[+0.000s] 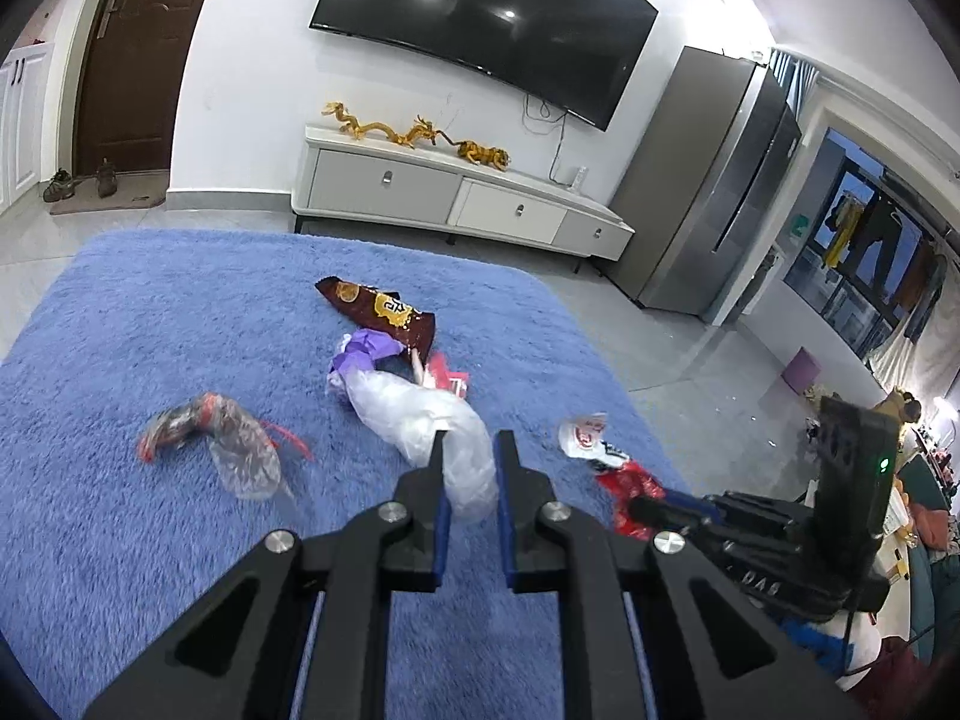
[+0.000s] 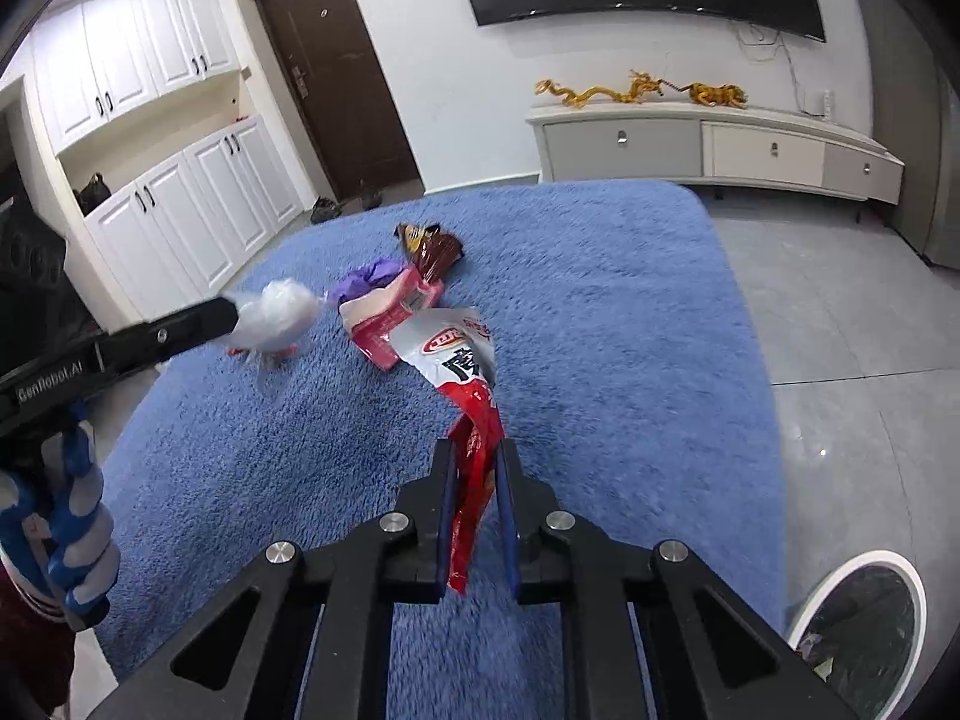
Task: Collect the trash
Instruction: 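Grasp the clear plastic bag with the left tool while the right tool grasps the red wrapper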
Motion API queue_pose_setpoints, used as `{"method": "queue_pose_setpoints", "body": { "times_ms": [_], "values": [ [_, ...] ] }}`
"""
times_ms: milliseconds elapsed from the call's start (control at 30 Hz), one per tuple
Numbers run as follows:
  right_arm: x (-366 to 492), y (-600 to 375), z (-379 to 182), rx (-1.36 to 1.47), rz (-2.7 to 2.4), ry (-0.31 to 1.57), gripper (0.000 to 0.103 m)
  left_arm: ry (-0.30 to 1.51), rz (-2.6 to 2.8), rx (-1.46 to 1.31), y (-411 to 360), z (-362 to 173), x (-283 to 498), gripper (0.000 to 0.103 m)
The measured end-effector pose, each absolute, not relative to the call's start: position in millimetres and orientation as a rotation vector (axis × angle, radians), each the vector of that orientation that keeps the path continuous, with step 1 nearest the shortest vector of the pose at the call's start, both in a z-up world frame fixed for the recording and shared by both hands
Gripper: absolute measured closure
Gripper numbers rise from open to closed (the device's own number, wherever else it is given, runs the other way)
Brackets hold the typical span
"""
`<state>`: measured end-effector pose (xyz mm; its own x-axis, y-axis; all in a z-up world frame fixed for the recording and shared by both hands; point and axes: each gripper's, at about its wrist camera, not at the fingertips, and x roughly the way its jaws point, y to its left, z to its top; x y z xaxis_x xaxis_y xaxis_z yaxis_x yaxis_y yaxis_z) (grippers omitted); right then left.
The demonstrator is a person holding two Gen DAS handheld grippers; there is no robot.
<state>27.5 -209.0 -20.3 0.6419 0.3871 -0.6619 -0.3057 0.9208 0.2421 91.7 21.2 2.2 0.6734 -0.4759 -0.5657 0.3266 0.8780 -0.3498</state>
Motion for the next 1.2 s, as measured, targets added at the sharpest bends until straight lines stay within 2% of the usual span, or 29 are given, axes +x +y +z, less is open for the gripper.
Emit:
{"method": "queue_pose_setpoints", "body": {
  "times_ms": [133,167,467,800,833,900,933,967,1200],
  "values": [
    [9.9,-220.3,-7.3,0.122,0.380,0.746,0.091,0.682,-0.444,-0.229,23.7,8.8,71.3,0.091],
    [5.8,-220.9,-4.2,0.125,0.377,0.738,0.095,0.677,-0.443,-0.228,23.9,11.5,66.8,0.091],
    [-26.1,-232.9,15.7,0.149,0.370,0.685,0.096,0.639,-0.416,-0.236,34.0,29.0,31.6,0.091],
    [-28.8,-230.1,-4.4,0.219,0.375,0.765,0.095,0.648,-0.386,-0.258,50.2,28.4,15.6,0.091],
    [-29.4,-229.8,-8.3,0.230,0.374,0.779,0.091,0.653,-0.385,-0.263,52.1,25.8,16.1,0.091],
    [-30.4,-228.1,-16.6,0.242,0.375,0.809,0.071,0.663,-0.387,-0.271,54.8,20.3,17.8,0.091],
    [-30.7,-226.5,-22.1,0.243,0.371,0.827,0.054,0.666,-0.389,-0.274,55.5,17.9,18.0,0.091],
    [-30.9,-225.1,-24.9,0.245,0.369,0.834,0.050,0.669,-0.391,-0.277,55.9,15.2,18.3,0.091],
    [-14.8,-218.3,-38.4,0.362,0.382,0.896,0.045,0.684,-0.397,-0.282,61.0,3.1,22.1,0.091]
  ]
}}
